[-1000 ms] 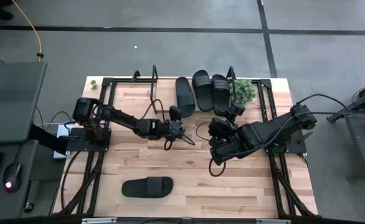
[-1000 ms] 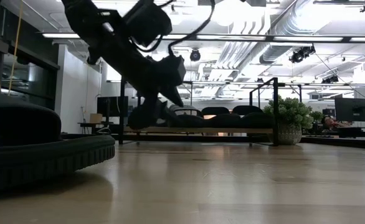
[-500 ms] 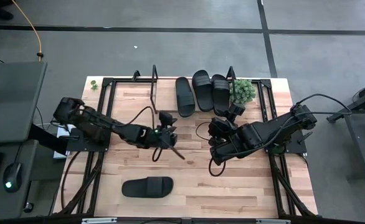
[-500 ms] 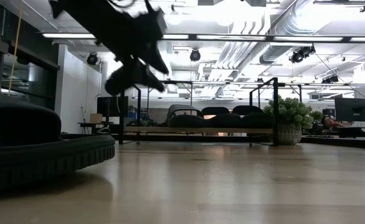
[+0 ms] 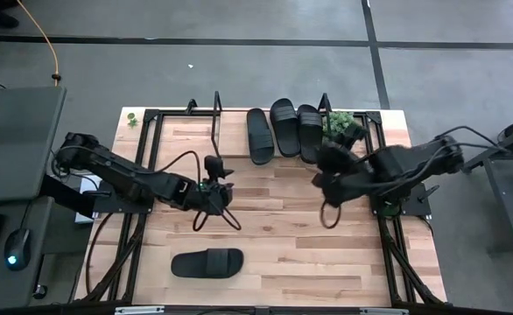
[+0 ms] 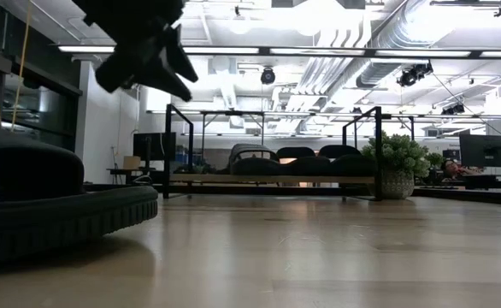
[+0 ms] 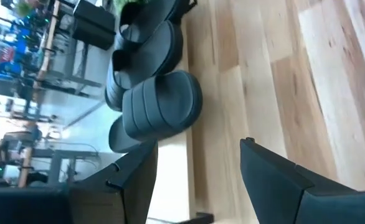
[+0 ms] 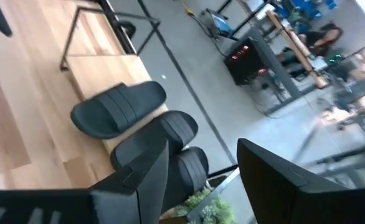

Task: Pick and place slides into the shelf
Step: Put the black slipper on the shelf

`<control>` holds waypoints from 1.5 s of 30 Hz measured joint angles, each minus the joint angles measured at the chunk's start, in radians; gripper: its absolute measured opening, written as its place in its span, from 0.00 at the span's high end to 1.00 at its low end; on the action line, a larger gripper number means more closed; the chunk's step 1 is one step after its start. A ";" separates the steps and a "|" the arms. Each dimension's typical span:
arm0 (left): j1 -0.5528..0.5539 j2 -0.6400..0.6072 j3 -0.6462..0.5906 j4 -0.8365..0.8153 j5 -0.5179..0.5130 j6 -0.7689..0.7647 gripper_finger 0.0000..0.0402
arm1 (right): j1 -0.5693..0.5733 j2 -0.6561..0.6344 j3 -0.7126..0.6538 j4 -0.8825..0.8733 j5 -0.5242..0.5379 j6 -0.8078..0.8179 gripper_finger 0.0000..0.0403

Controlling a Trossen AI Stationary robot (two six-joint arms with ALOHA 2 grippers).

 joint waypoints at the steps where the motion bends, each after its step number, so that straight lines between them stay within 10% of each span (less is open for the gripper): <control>1: 0.000 -0.009 0.000 -0.003 0.015 -0.013 0.47 | -0.004 -0.022 0.000 0.017 -0.016 -0.026 0.55; 18: -0.084 -0.331 -0.175 -0.002 0.279 -0.120 0.65 | -0.004 -0.265 0.000 0.200 -0.386 -0.326 0.55; 45: -0.545 -0.273 -0.174 0.048 0.075 -0.094 0.67 | -0.170 -0.357 0.000 0.219 -0.673 -0.448 0.55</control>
